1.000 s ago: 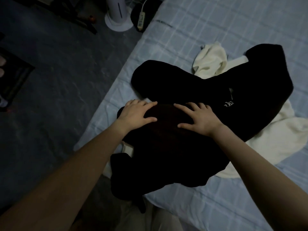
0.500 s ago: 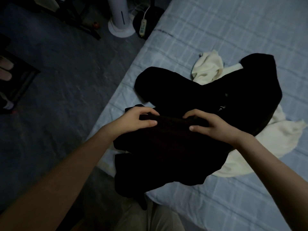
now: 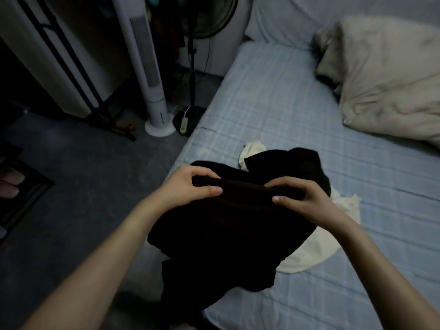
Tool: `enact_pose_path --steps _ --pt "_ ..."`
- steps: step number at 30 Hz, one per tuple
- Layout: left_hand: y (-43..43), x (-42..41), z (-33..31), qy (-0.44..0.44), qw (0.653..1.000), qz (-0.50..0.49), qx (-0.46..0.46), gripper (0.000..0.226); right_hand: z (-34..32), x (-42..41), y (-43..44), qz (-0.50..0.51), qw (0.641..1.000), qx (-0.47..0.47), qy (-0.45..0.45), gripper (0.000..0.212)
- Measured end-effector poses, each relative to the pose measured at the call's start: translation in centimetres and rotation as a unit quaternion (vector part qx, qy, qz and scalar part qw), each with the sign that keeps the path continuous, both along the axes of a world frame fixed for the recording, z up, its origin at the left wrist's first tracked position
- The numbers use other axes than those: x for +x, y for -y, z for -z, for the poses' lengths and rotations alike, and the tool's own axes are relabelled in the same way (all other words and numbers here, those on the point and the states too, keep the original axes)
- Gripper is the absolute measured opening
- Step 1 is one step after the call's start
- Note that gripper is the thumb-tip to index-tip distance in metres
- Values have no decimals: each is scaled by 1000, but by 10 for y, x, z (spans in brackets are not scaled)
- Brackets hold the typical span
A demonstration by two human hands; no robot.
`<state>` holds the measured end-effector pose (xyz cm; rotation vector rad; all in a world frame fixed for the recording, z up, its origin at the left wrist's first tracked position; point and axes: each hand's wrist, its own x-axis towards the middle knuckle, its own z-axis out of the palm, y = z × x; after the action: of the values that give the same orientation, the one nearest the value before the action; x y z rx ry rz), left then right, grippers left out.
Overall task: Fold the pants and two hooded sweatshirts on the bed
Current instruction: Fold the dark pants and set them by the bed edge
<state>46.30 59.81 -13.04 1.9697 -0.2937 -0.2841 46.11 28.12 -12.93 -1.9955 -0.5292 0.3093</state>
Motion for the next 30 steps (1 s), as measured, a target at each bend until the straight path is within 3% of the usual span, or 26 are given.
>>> enact_pose_path --steps 6,12,18,25,30 --pt "16 -4 -56 60 993 95 -36 21 -60 -68 10 112 992 9 57 25" --pt "55 -9 -69 74 974 201 -78 18 -77 -143 22 229 971 7 71 25" --pt "116 -24 -67 86 943 312 -72 22 -68 -224 43 360 930 32 72 22" --pt "218 -67 -74 77 900 423 -72 12 -71 -314 92 463 880 50 96 22" --pt "303 -110 -67 69 886 454 -57 11 -67 -374 151 515 851 51 93 23"
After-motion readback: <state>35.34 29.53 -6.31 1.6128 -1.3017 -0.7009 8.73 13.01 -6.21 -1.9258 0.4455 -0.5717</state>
